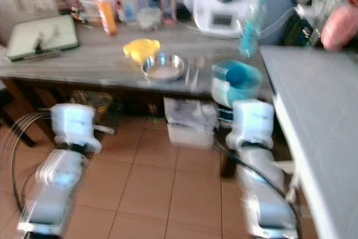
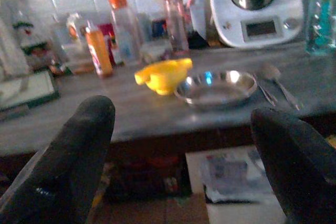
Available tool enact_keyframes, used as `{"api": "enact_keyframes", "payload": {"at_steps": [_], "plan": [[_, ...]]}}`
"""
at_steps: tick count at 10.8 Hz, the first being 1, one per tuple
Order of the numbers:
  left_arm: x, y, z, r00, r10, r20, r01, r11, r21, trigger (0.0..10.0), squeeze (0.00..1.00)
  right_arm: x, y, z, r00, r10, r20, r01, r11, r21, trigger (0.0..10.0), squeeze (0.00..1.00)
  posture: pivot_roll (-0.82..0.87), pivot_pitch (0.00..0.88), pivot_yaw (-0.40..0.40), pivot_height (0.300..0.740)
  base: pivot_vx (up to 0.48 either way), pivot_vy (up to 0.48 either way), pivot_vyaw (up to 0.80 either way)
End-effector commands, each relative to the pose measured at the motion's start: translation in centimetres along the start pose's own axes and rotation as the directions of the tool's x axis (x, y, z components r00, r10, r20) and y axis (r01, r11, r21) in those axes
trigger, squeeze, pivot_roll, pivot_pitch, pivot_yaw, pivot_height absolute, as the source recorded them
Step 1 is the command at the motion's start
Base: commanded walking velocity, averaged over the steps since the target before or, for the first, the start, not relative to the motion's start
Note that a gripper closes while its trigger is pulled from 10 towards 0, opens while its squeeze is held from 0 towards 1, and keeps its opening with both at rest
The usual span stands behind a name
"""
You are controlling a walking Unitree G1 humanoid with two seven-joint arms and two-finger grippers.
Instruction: Setting the table
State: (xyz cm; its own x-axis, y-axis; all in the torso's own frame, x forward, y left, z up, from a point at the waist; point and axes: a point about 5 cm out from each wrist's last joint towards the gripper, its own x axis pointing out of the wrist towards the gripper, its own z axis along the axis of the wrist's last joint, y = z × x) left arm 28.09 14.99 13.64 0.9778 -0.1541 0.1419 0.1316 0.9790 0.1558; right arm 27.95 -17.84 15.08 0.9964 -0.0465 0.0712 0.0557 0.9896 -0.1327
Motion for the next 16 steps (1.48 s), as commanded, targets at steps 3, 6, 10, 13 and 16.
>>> {"api": "enact_keyframes", "payload": {"at_steps": [3, 6, 10, 13, 16], "plan": [[-0.10, 1.14, 0.19, 1.000, 0.028, 0.005, -0.028, 0.999, 0.020, 10.0, 0.00, 0.28, 1.18, 0.86, 0.999, 0.036, 0.037, -0.037, 0.999, 0.016, 10.0, 0.00, 0.06, 0.021, 0.020, 0.740, 0.453, 0.000, 0.00], [-0.09, 1.23, 0.27, 1.000, 0.028, 0.008, -0.028, 0.999, 0.025, 10.0, 0.00, 0.31, 1.25, 0.84, 0.998, 0.044, 0.040, -0.045, 0.999, 0.012, 10.0, 0.00, 0.06, 0.017, 0.020, 0.740, 0.476, 0.000, 0.00], [-0.07, 1.17, 0.25, 1.000, 0.028, 0.006, -0.028, 0.999, 0.021, 10.0, 0.00, 0.30, 1.35, 0.83, 0.998, 0.052, 0.042, -0.052, 0.999, 0.007, 10.0, 0.00, 0.06, 0.018, 0.020, 0.740, 0.472, 0.000, 0.00], [-0.36, 1.44, -0.06, 1.000, 0.029, -0.008, -0.029, 0.999, 0.025, 10.0, 0.00, 0.15, 1.30, 0.72, 0.998, 0.056, 0.037, -0.057, 0.998, 0.003, 10.0, 0.00, 0.06, 0.022, 0.019, 0.740, 0.454, 0.000, 0.00], [-0.98, 1.74, -0.40, 0.998, 0.052, -0.023, -0.052, 0.999, -0.001, 10.0, 0.00, 0.05, 1.39, 0.70, 0.997, 0.063, 0.037, -0.064, 0.998, 0.001, 10.0, 0.00, 0.05, 0.022, 0.023, 0.740, 0.116, 0.000, 0.00]]}}
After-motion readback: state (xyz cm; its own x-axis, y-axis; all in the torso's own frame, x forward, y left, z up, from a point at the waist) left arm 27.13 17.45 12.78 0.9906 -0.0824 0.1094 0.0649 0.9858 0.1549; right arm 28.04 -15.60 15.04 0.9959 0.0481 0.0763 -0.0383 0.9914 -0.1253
